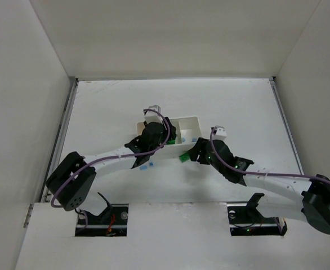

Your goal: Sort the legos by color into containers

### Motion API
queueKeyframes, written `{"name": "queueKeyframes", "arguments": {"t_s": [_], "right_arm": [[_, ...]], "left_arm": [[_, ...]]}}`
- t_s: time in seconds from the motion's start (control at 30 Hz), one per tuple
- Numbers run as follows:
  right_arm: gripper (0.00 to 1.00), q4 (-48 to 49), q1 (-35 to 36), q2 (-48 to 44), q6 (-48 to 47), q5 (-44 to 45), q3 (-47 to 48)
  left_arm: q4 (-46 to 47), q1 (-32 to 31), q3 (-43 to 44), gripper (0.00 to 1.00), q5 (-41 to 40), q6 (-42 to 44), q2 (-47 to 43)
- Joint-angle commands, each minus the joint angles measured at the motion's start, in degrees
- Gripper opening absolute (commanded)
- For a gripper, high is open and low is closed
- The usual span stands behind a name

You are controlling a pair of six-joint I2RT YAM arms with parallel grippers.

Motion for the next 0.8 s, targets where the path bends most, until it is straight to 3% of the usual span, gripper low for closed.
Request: {"name": "queueKeyframes", "arguments": {"t_s": [0.0, 0.1, 0.27, 0.37, 0.57, 0.77], "right_arm": [[0.64, -2.6, 1.4, 2.1, -0.2, 2.3, 1.2], [0.65, -2.9, 2.3, 5.8, 1.4, 3.5, 2.6], [0.81, -2.5, 3.7, 13.5, 3.3, 5.4, 6.7], [0.84, -2.3, 4.5, 17.6, 4.0, 6.4, 9.5], [0.79, -4.8, 6.0, 26.3, 3.3, 11.3, 16.3], [0.73, -14.8, 8.3, 32.0, 4.0, 21.1, 20.9]], "left_arm": [[2.0, 0.5, 0.2, 0.53, 1.0, 0.4, -4.5], [2.1, 0.8, -2.7, 0.54, 1.0, -0.1, -8.5], [1.4, 1.0, -10.4, 0.54, 0.7, -0.5, -18.5], [-2.4, 1.6, -14.7, 0.54, 0.3, -1.6, -26.2], [-13.5, 3.1, -21.6, 0.49, -2.7, -1.6, -40.3], [-24.7, 5.7, -26.2, 0.46, -5.1, -4.3, -49.5]]}}
